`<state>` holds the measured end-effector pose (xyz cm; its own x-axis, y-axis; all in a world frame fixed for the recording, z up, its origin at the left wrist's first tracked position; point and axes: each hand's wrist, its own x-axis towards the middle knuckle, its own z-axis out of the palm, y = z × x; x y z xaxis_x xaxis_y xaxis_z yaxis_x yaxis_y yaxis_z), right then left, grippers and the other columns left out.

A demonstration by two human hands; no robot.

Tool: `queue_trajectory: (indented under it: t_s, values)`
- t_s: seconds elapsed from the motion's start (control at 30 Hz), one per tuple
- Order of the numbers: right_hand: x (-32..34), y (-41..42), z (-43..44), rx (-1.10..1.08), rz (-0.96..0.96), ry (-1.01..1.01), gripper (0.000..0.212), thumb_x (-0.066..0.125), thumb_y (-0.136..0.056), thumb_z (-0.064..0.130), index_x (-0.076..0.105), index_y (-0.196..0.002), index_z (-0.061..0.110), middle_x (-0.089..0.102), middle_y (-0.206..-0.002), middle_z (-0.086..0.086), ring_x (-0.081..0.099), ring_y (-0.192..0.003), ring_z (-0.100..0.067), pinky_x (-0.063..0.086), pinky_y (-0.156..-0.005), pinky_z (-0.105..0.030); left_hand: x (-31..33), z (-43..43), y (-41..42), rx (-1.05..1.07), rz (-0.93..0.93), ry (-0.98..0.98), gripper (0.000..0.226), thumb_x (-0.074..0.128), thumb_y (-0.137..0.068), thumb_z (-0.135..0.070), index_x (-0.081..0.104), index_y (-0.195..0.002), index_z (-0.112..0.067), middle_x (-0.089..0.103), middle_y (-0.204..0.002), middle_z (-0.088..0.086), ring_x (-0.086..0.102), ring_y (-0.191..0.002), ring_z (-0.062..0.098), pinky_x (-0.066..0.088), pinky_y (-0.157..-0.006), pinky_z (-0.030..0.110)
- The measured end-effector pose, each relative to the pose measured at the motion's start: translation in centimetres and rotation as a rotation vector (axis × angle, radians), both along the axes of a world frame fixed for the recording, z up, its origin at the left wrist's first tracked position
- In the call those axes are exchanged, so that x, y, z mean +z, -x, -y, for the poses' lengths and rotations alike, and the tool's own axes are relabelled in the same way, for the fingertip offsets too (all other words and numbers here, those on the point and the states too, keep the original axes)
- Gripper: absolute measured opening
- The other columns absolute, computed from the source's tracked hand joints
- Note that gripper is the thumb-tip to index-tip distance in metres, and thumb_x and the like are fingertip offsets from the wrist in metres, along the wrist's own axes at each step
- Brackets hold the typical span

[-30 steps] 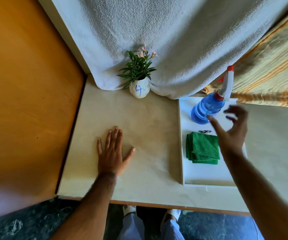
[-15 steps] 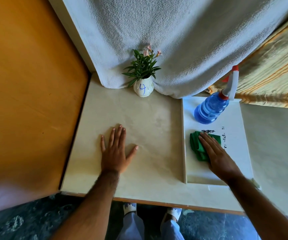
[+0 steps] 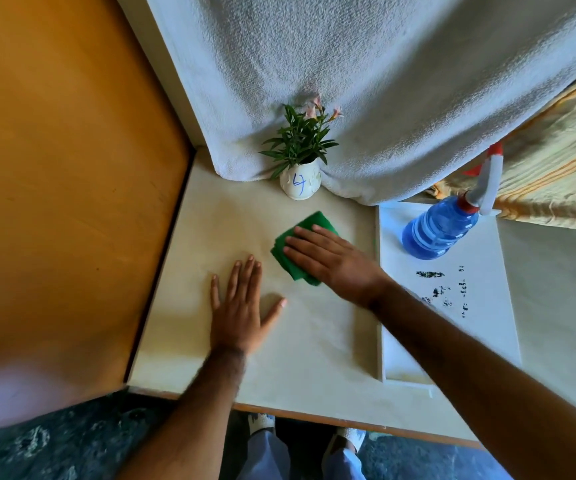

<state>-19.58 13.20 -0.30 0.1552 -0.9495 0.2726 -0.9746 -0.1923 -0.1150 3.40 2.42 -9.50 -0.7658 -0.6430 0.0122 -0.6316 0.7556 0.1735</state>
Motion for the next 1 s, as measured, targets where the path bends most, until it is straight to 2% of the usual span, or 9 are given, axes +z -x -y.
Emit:
queue_trajectory:
  t_s: [0.1, 0.27, 0.33, 0.43, 0.5, 0.67, 0.8, 1.0]
  values:
    - [0.4, 1.5, 3.9, 0.003, -0.056, 0.012, 0.041, 0.040, -0.103, 0.006, 0.059, -0.139, 0.000, 0.059, -0.145, -0.019, 0.053, -0.137, -0.038, 0.042, -0.115, -0.054, -0.2, 0.0, 0.0, -0.009, -0.022, 0.037, 0.092, 0.044, -0.095, -0.074, 0.032, -0.164, -0.015, 0.031, -0.172, 0.007, 0.032, -0.159, 0.027, 0.024, -0.127, 0.066]
    - [0.3, 3.8, 7.7, 0.093, -0.213, -0.006, 0.039, 0.045, -0.102, 0.008, 0.062, -0.136, 0.000, 0.062, -0.142, -0.018, 0.054, -0.136, -0.038, 0.042, -0.115, -0.053, -0.4, 0.3, -0.1, -0.009, 0.042, 0.027, 0.093, 0.028, -0.096, -0.079, 0.024, -0.166, -0.017, 0.023, -0.175, 0.004, 0.021, -0.162, 0.025, 0.018, -0.129, 0.064]
    - [0.1, 4.8, 8.7, 0.106, -0.225, -0.036, 0.042, 0.042, -0.101, 0.010, 0.061, -0.137, -0.001, 0.061, -0.144, -0.018, 0.052, -0.137, -0.039, 0.037, -0.117, -0.053, -0.6, 0.3, -0.2, -0.008, 0.043, 0.031, 0.093, 0.025, -0.097, -0.080, 0.022, -0.166, -0.018, 0.021, -0.176, 0.003, 0.019, -0.163, 0.025, 0.018, -0.130, 0.064]
    - [-0.4, 6.3, 9.9, 0.115, -0.156, -0.137, 0.044, 0.053, -0.098, 0.001, 0.054, -0.143, -0.003, 0.052, -0.151, -0.022, 0.043, -0.144, -0.041, 0.027, -0.121, -0.051, -0.9, 0.3, -0.1, -0.004, 0.035, 0.048, 0.093, 0.027, -0.097, -0.079, 0.021, -0.167, -0.018, 0.021, -0.176, 0.004, 0.019, -0.163, 0.025, 0.019, -0.129, 0.065]
    - [-0.7, 7.1, 10.3, 0.117, -0.097, -0.194, 0.052, 0.062, -0.094, -0.006, 0.051, -0.145, -0.003, 0.047, -0.154, -0.023, 0.038, -0.147, -0.040, 0.027, -0.123, -0.051, -1.0, 0.2, -0.1, -0.004, 0.032, 0.058, 0.093, 0.027, -0.097, -0.079, 0.020, -0.167, -0.018, 0.020, -0.176, 0.004, 0.018, -0.163, 0.025, 0.020, -0.128, 0.065]
    - [-1.6, 6.9, 10.3, 0.115, 0.005, -0.226, 0.059, 0.065, -0.087, -0.016, 0.053, -0.143, -0.002, 0.049, -0.152, -0.023, 0.041, -0.145, -0.040, 0.031, -0.122, -0.053, -1.2, 0.4, -0.1, -0.005, 0.049, 0.065, 0.095, 0.026, -0.097, -0.080, 0.017, -0.167, -0.018, 0.019, -0.177, 0.004, 0.017, -0.163, 0.025, 0.021, -0.128, 0.065]
    - [-2.8, 6.2, 10.3, 0.125, 0.104, -0.277, 0.056, 0.061, -0.084, -0.023, 0.058, -0.138, -0.005, 0.054, -0.147, -0.025, 0.044, -0.142, -0.042, 0.034, -0.120, -0.056, -1.5, 0.4, -0.3, -0.008, 0.042, 0.075, 0.095, 0.029, -0.096, -0.080, 0.017, -0.167, -0.018, 0.019, -0.176, 0.004, 0.017, -0.163, 0.026, 0.020, -0.128, 0.065]
    - [-3.3, 5.0, 10.8, 0.016, 0.301, -0.427, 0.067, 0.047, -0.088, -0.024, 0.049, -0.148, 0.005, 0.044, -0.159, -0.012, 0.030, -0.152, -0.030, 0.026, -0.125, -0.047, -1.5, 0.4, -0.2, -0.008, 0.058, 0.073, 0.095, 0.030, -0.097, -0.080, 0.016, -0.168, -0.018, 0.019, -0.177, 0.005, 0.017, -0.163, 0.026, 0.019, -0.129, 0.065]
